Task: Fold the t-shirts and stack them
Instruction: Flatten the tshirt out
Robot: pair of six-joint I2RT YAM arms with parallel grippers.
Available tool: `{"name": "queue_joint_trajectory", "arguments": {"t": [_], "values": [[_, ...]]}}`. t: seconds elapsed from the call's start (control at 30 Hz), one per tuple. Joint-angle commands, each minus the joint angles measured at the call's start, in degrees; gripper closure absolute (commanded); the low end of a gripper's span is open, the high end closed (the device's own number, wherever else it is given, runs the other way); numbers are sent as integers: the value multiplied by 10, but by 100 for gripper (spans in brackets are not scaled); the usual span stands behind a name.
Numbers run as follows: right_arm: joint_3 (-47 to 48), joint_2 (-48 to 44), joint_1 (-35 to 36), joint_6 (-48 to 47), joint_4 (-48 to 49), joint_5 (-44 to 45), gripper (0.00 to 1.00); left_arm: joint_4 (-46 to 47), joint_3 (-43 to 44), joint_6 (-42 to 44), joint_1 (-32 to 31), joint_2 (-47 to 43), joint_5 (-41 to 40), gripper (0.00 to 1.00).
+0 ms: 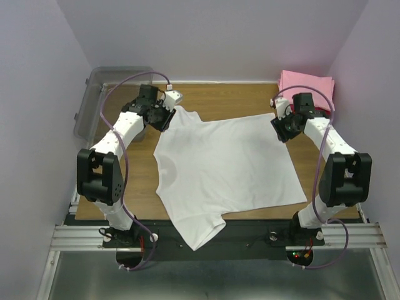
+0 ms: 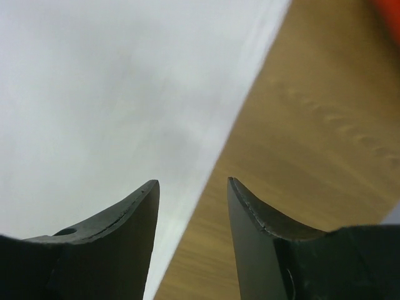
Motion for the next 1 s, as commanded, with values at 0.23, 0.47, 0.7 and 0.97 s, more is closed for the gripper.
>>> {"name": "queue_joint_trajectory", "arguments": {"t": [0.23, 0.47, 0.7, 0.97], "values": [[-154, 17, 0, -59, -56, 19, 49, 9, -181, -22, -9, -6, 23, 61], [-170, 61, 0, -53, -57, 13, 50, 15, -153, -8, -3, 71, -57, 64], [-220, 34, 1, -68, -95, -7, 50, -9, -99, 35, 8, 116, -91, 66], [-226, -26, 2, -122, -215, -81, 47, -87, -98, 96, 7, 78, -82, 66]]}}
